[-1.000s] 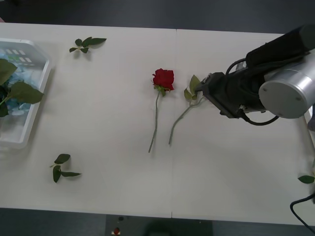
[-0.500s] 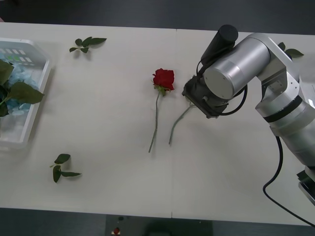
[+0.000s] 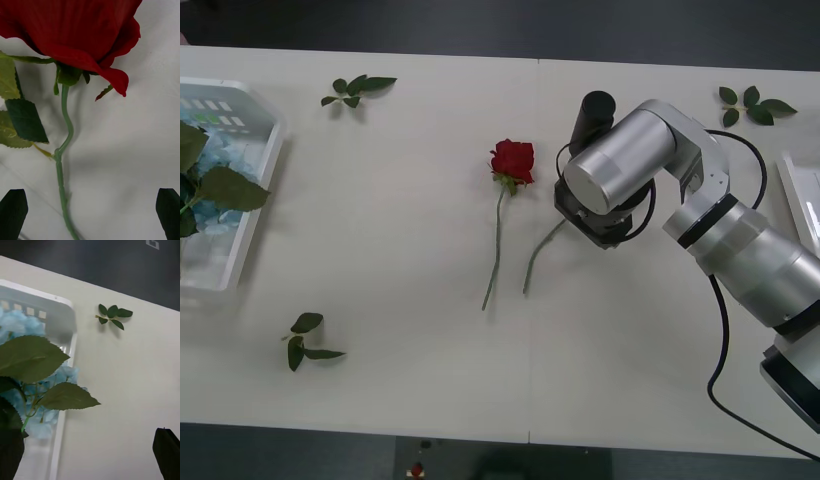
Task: Put the red flowers into the right box and the blue flowers into the left box
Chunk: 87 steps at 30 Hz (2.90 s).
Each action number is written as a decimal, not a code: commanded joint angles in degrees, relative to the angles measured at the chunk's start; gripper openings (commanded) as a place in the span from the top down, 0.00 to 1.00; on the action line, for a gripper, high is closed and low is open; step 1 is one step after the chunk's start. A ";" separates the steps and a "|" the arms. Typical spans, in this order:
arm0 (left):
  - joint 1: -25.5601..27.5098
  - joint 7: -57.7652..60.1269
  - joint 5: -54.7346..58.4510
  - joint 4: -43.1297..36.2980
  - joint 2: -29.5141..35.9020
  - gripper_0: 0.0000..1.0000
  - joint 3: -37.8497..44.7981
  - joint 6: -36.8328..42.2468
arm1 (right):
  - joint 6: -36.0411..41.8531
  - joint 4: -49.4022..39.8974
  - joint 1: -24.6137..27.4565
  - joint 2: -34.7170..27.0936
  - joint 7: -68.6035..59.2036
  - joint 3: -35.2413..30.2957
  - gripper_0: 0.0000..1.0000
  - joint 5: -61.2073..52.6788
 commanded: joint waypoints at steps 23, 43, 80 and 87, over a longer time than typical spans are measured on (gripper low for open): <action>-32.22 21.21 -41.55 -3.36 -21.75 0.00 -30.93 13.67 | -6.63 11.85 -3.83 6.62 2.58 1.12 0.01 4.88; -41.01 35.54 -56.93 9.12 -33.53 0.00 -52.99 4.53 | -6.19 11.76 -3.83 6.36 2.76 1.65 1.00 4.61; -54.28 42.66 -56.41 31.01 -35.90 0.00 -78.30 -14.46 | 12.00 -37.90 27.37 -24.14 47.06 -46.69 1.00 -14.99; -54.46 43.54 -56.32 31.09 -36.96 0.00 -78.30 -14.98 | 15.08 -35.35 32.29 -24.14 66.48 -60.93 1.00 -12.61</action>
